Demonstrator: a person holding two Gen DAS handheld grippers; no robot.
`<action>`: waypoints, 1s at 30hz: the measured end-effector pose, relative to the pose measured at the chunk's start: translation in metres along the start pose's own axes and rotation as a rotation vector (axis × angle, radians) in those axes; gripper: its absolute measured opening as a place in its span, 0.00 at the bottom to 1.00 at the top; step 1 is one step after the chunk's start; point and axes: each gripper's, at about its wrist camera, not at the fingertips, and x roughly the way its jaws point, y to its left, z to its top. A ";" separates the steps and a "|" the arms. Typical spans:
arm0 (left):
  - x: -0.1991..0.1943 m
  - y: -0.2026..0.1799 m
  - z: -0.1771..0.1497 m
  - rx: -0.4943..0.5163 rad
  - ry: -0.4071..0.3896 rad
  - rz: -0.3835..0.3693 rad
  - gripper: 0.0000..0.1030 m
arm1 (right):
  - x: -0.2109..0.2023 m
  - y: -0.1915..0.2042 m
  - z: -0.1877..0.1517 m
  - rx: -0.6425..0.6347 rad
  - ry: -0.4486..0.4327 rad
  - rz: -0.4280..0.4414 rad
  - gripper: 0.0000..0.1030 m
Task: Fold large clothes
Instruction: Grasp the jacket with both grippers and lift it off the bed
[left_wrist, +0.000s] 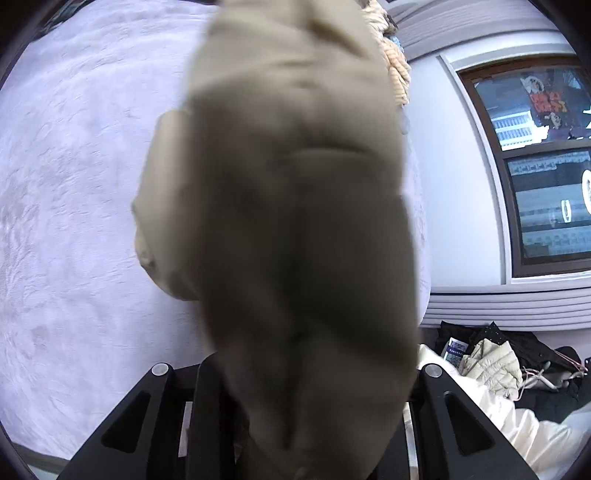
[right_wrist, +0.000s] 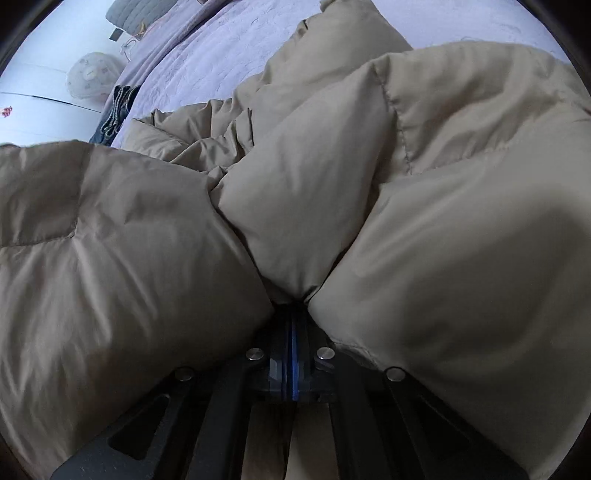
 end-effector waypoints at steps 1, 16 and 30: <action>0.008 -0.016 0.004 0.014 0.006 0.019 0.27 | 0.001 -0.005 0.002 0.014 0.009 0.027 0.00; 0.152 -0.108 0.051 0.088 0.281 -0.231 0.65 | -0.148 -0.146 -0.072 0.319 -0.203 0.256 0.03; 0.255 -0.172 0.070 0.277 0.274 -0.039 0.65 | -0.239 -0.113 -0.153 0.205 -0.344 0.306 0.80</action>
